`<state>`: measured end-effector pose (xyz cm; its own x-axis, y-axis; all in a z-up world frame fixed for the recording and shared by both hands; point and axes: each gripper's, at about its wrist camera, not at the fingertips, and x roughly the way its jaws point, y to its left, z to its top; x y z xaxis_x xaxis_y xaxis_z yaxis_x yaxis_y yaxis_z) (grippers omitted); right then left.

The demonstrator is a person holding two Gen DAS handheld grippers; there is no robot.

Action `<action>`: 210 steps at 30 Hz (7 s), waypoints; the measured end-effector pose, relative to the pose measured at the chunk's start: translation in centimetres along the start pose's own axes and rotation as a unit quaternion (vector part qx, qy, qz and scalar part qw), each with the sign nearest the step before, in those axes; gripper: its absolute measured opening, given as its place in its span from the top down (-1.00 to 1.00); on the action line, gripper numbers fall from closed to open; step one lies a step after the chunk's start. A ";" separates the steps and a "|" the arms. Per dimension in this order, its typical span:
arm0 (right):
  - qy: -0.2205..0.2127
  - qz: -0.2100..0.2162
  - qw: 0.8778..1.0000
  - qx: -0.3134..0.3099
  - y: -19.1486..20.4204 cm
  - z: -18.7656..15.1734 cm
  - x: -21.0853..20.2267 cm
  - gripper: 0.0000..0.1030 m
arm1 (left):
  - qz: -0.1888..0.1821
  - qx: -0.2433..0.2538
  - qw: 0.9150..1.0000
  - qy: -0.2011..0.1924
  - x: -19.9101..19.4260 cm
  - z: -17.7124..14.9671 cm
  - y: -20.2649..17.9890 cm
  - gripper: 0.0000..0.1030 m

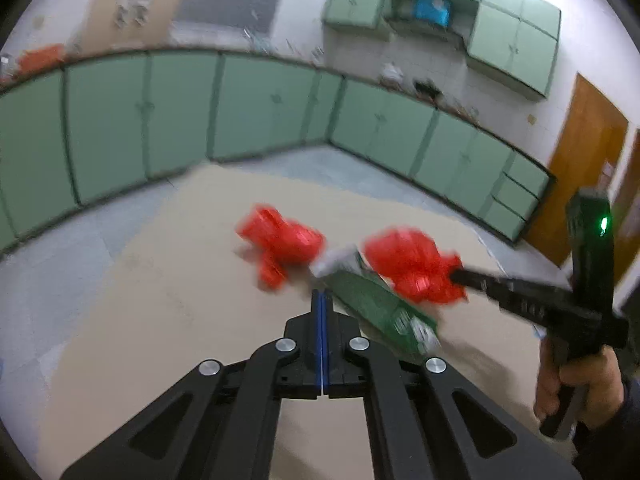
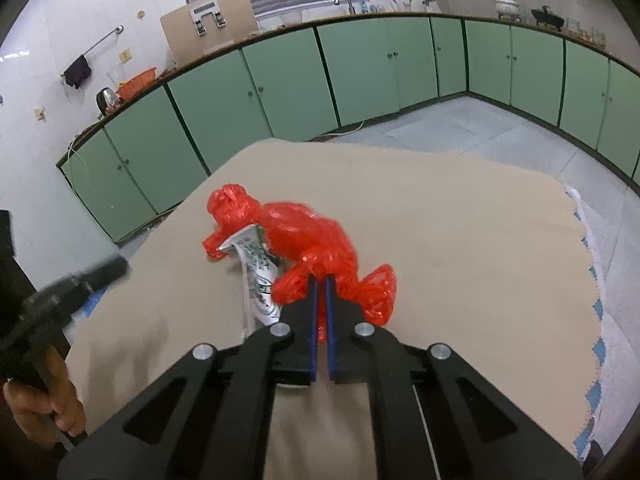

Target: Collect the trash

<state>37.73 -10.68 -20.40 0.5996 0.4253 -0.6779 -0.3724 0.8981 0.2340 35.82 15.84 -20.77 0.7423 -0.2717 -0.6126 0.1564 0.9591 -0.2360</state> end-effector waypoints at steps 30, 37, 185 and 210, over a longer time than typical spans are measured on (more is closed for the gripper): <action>-0.027 -0.001 0.997 0.078 -6.2 -4.4 -8.2 0.99 | 0.016 -0.012 1.000 0.018 3.8 -3.3 -9.9 0.42; -0.049 -0.028 0.995 0.086 -6.6 -6.4 -14.3 0.99 | -0.009 0.020 1.000 0.004 -1.4 -3.8 -13.1 0.43; 0.020 -0.264 0.921 0.286 -20.1 -31.3 -30.5 -0.10 | -0.150 0.256 0.950 0.100 -5.3 -17.7 -40.4 -0.49; -0.069 -0.389 0.889 0.231 -3.8 -25.8 -45.6 -0.90 | -0.099 0.213 0.972 0.025 -21.6 -14.2 -36.3 -0.88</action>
<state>-6.45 -36.41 -8.40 0.6414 -0.3642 -0.6752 0.5047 0.8632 0.0139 4.80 -14.18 -9.70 0.6391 -0.4485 -0.6249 0.5571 0.8300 -0.0260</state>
